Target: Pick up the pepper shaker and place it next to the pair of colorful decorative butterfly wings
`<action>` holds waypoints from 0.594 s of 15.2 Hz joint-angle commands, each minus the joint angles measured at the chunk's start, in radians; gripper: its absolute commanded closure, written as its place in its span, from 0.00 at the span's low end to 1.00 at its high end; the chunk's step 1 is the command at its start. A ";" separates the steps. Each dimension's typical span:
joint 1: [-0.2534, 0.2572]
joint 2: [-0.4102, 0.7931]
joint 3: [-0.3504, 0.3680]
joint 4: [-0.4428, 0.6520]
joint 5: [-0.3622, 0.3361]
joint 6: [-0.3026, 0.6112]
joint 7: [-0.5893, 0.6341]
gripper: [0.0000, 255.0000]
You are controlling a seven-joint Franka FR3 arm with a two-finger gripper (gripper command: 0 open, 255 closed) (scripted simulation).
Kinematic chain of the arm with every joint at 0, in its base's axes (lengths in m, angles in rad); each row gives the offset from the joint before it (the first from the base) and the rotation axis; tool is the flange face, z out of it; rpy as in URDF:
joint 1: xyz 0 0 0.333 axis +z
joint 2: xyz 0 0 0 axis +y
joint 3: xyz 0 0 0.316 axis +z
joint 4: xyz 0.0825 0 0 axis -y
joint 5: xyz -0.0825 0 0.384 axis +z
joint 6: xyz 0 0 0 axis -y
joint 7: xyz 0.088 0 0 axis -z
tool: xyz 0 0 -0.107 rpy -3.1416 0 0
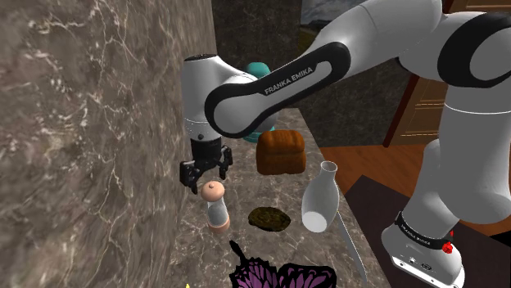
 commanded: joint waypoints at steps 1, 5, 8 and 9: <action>-0.004 -0.016 0.000 0.039 0.004 -0.055 -0.003 0.00; -0.005 -0.024 0.000 0.054 0.006 -0.078 -0.004 0.00; -0.005 -0.024 0.000 0.054 0.006 -0.078 -0.004 0.00; -0.005 -0.024 0.000 0.054 0.006 -0.078 -0.004 0.00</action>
